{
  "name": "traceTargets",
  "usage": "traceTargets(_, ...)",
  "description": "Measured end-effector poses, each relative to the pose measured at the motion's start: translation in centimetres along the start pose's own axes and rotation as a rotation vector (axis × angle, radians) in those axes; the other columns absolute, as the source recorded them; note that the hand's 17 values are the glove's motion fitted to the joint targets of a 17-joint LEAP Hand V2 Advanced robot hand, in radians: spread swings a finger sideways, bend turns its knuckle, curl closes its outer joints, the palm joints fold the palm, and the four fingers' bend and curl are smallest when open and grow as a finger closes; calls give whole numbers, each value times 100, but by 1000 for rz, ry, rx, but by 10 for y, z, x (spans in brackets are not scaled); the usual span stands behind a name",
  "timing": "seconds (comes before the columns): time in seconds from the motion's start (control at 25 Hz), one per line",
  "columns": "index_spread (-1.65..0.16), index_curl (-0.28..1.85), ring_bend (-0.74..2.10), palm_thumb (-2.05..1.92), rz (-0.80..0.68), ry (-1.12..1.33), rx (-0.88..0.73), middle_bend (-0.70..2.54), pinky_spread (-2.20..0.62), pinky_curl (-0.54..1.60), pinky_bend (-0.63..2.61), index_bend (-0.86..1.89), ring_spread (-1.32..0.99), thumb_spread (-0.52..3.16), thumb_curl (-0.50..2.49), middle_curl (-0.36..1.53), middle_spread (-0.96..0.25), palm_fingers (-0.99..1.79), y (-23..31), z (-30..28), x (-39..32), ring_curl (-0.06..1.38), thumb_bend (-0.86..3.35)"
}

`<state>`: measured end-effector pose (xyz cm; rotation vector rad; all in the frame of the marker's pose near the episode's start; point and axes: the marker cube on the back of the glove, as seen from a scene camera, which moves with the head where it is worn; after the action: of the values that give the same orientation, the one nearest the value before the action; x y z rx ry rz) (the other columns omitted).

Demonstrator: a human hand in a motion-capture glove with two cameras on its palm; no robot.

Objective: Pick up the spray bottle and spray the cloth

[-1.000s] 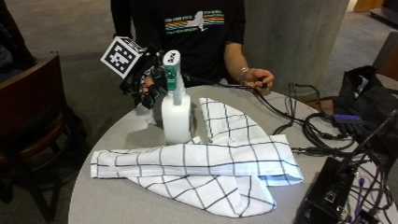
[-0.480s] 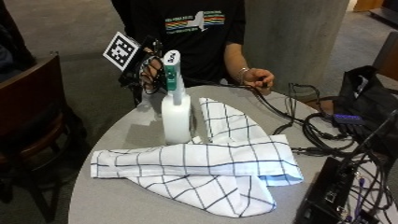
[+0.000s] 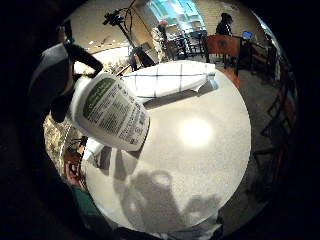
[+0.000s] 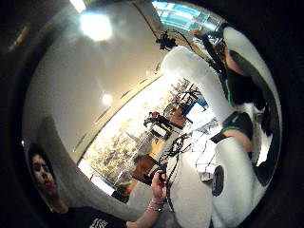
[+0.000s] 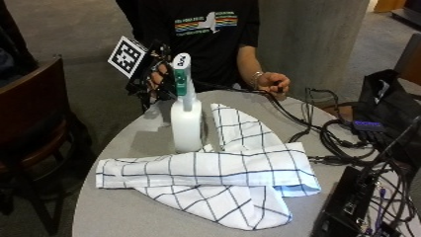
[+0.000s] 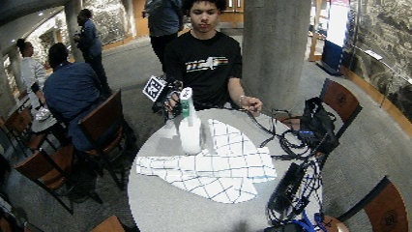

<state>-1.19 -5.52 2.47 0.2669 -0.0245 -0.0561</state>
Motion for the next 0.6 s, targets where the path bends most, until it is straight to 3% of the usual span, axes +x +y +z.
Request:
traceTargets(0.24,-21,37,48,107,33,13,-86,36,-15,51,68,20,-12,44,59,49,-10,77,4,4,2,46,0)
traceTargets(0.4,-29,35,35,94,77,10,-168,37,3,50,61,10,-4,66,55,49,-5,43,1,12,2,44,-6)
traceTargets(0.6,-34,30,24,81,97,8,-250,34,17,45,57,9,4,79,49,46,1,20,7,14,1,37,-7)
